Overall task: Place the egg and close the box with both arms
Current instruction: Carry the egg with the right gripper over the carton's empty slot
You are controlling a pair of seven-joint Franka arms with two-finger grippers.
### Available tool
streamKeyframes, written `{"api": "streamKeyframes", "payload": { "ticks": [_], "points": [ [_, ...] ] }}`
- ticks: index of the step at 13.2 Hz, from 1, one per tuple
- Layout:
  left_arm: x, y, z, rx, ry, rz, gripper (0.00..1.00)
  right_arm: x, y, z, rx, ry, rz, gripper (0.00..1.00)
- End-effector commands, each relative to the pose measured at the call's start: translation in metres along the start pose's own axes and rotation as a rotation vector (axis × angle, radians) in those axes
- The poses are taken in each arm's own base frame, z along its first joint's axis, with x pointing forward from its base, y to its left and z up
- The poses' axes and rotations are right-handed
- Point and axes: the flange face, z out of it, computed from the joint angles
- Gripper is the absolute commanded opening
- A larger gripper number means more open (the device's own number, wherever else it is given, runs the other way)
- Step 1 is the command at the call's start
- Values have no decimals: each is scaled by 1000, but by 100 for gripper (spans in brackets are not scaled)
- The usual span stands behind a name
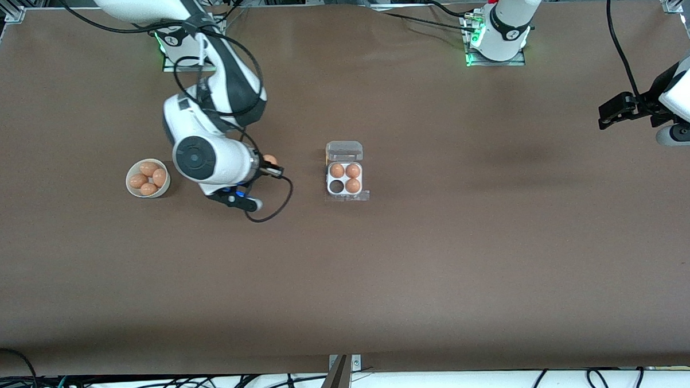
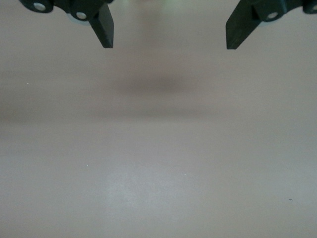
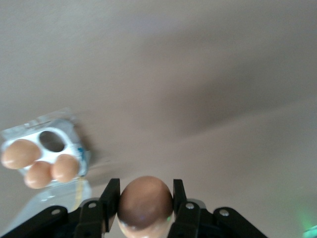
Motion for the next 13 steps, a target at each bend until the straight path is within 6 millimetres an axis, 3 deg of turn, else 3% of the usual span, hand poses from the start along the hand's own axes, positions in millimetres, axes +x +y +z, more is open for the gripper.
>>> {"api": "streamKeyframes", "payload": {
  "ticks": [1, 5, 7, 13],
  "points": [
    [2, 0, -7, -12, 7, 19, 100, -13, -46, 12, 8, -6, 39, 24],
    [2, -1, -7, -12, 5, 20, 100, -15, -80, 33, 48, 14, 60, 24],
    [2, -1, -7, -12, 7, 19, 100, -7, -86, 43, 83, 40, 73, 24],
    [2, 0, -7, -12, 7, 21, 100, -17, -112, 73, 152, 52, 84, 24]
  ]
}}
